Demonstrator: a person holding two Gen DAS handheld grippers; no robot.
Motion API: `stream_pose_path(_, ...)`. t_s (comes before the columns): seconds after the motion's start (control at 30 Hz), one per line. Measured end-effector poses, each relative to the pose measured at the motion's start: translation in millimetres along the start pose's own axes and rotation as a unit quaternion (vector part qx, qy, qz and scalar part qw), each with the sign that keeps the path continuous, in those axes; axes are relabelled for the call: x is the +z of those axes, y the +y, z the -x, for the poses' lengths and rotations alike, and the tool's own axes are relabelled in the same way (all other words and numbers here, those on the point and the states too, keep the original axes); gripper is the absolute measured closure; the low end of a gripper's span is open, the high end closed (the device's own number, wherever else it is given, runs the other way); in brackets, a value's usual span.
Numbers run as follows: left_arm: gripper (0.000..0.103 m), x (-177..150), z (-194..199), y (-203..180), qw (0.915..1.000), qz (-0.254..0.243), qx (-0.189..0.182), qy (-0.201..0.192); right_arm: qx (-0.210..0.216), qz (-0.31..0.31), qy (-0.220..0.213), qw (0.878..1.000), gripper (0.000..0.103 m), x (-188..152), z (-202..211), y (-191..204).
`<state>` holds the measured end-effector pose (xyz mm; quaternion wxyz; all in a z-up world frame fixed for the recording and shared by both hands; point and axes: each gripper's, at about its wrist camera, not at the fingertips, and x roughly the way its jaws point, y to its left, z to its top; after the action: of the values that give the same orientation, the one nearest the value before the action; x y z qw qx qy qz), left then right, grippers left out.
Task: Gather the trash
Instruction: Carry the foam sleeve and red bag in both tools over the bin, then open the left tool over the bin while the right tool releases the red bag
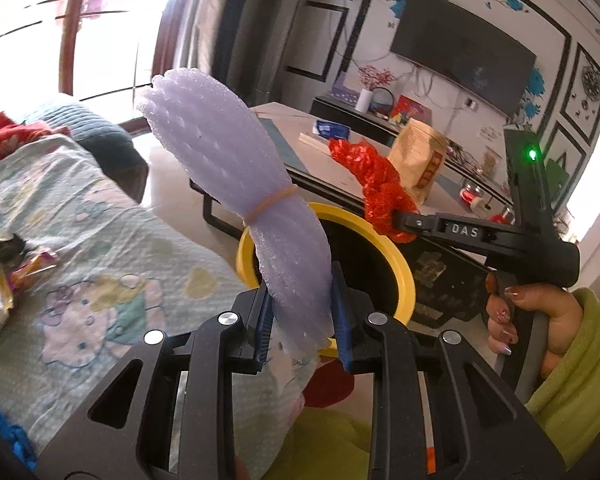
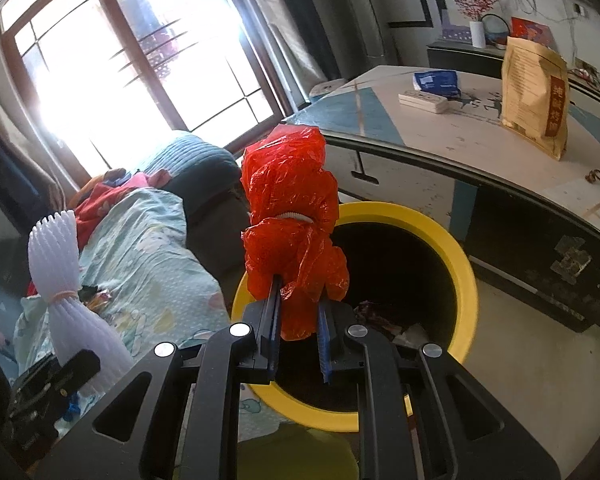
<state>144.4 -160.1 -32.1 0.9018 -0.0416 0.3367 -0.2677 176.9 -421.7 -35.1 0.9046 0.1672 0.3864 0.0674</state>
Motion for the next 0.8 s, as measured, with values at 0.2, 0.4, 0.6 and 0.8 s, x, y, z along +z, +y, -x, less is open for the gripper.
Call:
stream_pose_path(0.2,0.084,-0.3,-18.5,-14.8,0.9997,-0.018,-0.011,0.012,-0.011,-0.018,-0.002,1.000,0.088,0.8,0.3,-12.3)
stream_pose_path(0.4,0.084,1.4,-34.3,-23.6,0.9991,-0.028,-0.021,0.024,-0.015,-0.034,-0.002,0.999,0.088,1.1,-0.5,-24.3)
stream_pose_path(0.6,0.084,4.4,-49.1,-34.0,0.9984,-0.038,-0.029,0.032,-0.019,-0.046,0.000,0.999,0.088,0.1,-1.7,-32.4)
stream_pose_path(0.8,0.083,4.8,-67.5,-41.4,0.9972,-0.048,-0.039,0.043,-0.024,-0.059,0.005,0.998,0.088,-2.0,-4.5,-40.1)
